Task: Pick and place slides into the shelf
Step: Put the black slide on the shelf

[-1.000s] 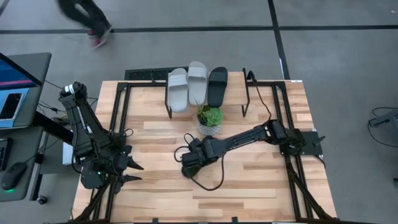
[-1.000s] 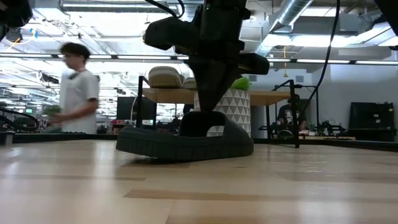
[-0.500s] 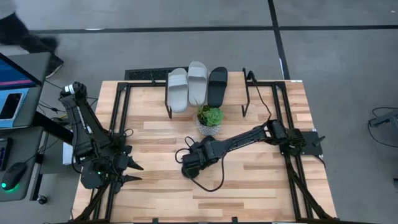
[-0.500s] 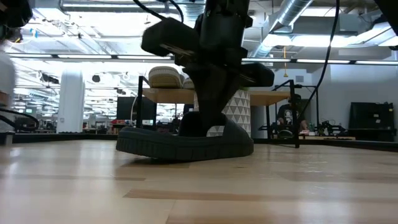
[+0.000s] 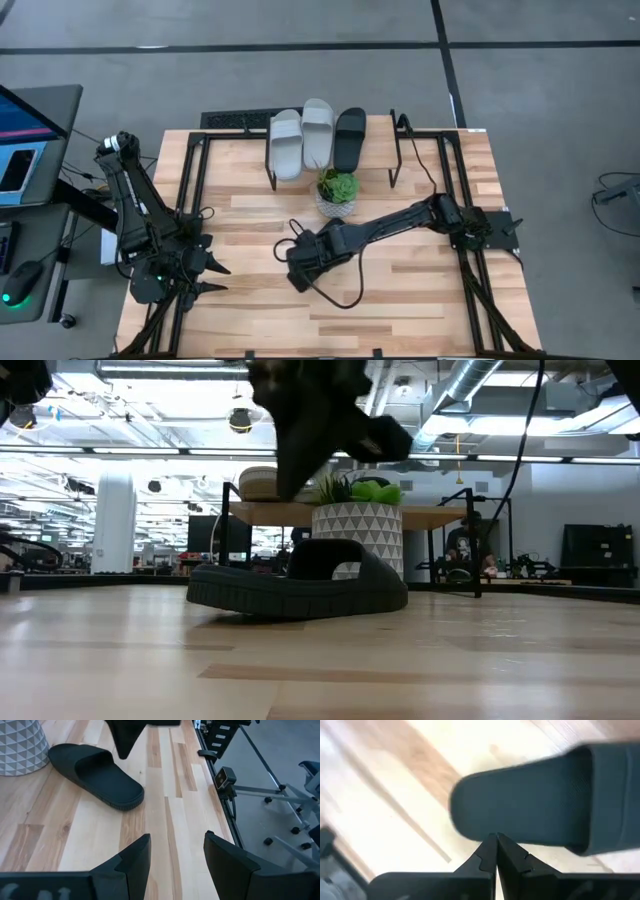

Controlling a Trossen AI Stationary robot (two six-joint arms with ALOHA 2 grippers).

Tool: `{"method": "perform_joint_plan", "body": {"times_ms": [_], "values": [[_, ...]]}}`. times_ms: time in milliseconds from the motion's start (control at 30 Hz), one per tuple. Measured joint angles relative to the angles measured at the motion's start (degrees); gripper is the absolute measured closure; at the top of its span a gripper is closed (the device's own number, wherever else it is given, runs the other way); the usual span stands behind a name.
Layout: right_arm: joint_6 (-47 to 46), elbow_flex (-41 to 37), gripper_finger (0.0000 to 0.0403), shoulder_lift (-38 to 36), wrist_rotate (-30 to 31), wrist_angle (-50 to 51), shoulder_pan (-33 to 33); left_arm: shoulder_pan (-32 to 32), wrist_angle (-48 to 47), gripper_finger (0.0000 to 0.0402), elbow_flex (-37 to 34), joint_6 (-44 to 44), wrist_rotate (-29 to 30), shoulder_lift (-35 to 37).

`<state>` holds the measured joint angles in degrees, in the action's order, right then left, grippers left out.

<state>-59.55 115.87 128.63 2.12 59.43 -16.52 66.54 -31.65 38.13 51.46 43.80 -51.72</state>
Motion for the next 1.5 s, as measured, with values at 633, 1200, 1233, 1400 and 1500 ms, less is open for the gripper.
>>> {"method": "perform_joint_plan", "body": {"times_ms": [633, 1200, 1233, 1400, 1500], "values": [[11.45, 1.16, 0.0402, 0.01, -7.21, -3.05, 2.07, 0.0, -0.18, 0.023, 0.0, 2.44, 0.43, 0.0], [15.66, 1.16, 0.033, 0.01, -18.29, 8.27, 4.78, 0.02, -1.18, 0.023, 0.0, 3.74, 0.1, 0.01], [15.15, 1.16, 0.0316, 0.01, -18.59, 8.87, 4.76, 0.0, -1.44, 0.023, 0.0, 3.89, 0.09, 0.0], [11.64, 1.16, 0.024, 0.01, -19.46, 11.25, 4.8, 0.02, -3.83, 0.023, 0.0, 5.49, 0.04, 0.02], [9.54, 1.16, 0.02, 0.03, -18.05, 9.5, 4.59, 0.02, -5.08, 0.023, 0.0, 6.69, 0.03, 0.02]]}}
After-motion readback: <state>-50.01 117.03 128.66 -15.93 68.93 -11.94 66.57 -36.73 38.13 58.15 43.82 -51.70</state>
